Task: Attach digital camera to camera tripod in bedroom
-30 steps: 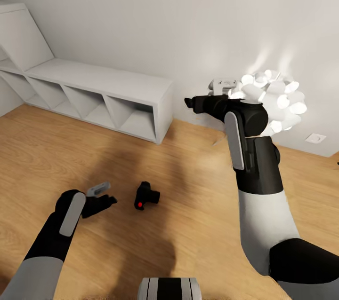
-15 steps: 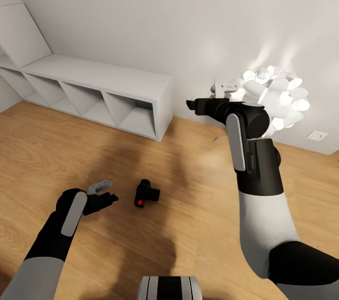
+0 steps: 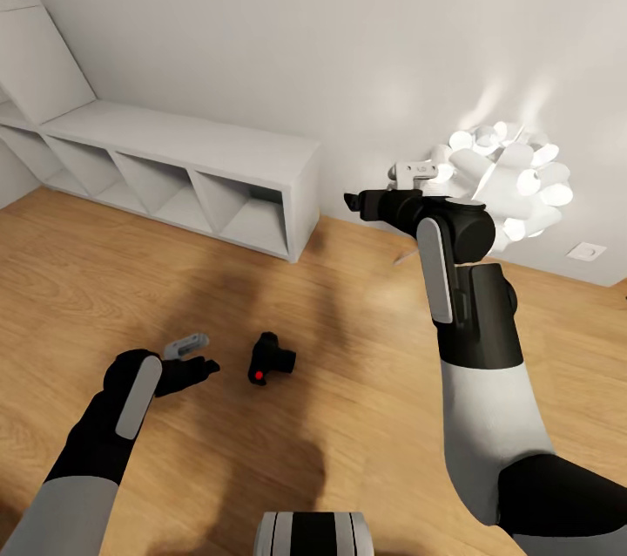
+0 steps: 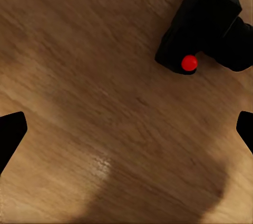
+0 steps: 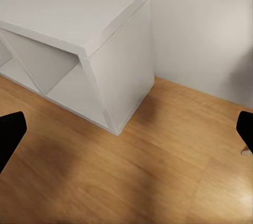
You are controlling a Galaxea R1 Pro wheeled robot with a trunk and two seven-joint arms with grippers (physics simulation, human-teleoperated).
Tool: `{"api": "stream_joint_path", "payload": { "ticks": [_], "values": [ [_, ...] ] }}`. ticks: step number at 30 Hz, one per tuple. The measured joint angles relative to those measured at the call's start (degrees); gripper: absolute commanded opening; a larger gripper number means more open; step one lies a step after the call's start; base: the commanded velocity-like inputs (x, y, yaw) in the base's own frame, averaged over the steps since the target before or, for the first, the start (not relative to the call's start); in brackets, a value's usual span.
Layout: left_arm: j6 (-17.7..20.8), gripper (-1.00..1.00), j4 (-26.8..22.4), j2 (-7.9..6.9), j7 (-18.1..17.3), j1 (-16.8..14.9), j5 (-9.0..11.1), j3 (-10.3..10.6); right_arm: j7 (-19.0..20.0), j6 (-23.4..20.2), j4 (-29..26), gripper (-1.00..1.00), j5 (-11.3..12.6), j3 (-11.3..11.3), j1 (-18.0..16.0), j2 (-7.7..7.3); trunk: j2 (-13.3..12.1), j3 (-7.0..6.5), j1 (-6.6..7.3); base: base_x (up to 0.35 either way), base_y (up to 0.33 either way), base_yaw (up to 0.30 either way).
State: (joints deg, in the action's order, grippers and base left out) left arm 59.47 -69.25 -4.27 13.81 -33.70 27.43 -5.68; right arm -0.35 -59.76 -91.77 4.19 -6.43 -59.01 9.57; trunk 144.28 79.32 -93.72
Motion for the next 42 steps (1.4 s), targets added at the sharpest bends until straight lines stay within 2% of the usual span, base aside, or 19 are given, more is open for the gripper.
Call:
{"api": "stream_joint_path", "payload": {
  "ticks": [17, 29, 37, 38, 42],
  "values": [
    [0.0, 1.0, 0.1, -0.14, -4.8, 0.1, -5.5, -0.1, 0.0, 0.0, 0.0, 1.0, 0.0, 0.0, -0.3, 0.02, 0.0, 0.0, 0.0, 0.0, 0.0, 0.0],
    [0.3, 1.0, -0.4, -1.19, -1.0, 1.1, -1.8, -0.1, 0.1, 0.0, -0.2, 1.0, 0.0, 0.3, -4.1, -0.08, 0.0, 0.0, 0.0, 0.0, 0.0, 0.0],
    [0.3, 1.0, -0.6, -1.35, 1.6, 1.2, 0.7, -0.2, 0.1, 0.0, -0.2, 1.0, 0.0, 0.3, -4.5, -0.09, 0.0, 0.0, 0.01, 0.051, 0.0, 0.0],
    [0.4, 1.0, -0.6, -1.35, 8.3, 1.2, 8.1, -0.1, 0.1, 0.0, -0.3, 1.0, 0.0, 0.3, -4.5, -0.09, 0.0, 0.0, 0.01, 0.163, 0.0, 0.0],
    [0.4, 1.0, -1.0, -1.38, 8.8, 1.4, 8.7, -0.1, 0.1, 0.0, -0.3, 1.0, 0.0, 0.3, -4.5, -0.09, 0.0, 0.0, 0.02, 0.222, 0.0, 0.0]
  ]
}}
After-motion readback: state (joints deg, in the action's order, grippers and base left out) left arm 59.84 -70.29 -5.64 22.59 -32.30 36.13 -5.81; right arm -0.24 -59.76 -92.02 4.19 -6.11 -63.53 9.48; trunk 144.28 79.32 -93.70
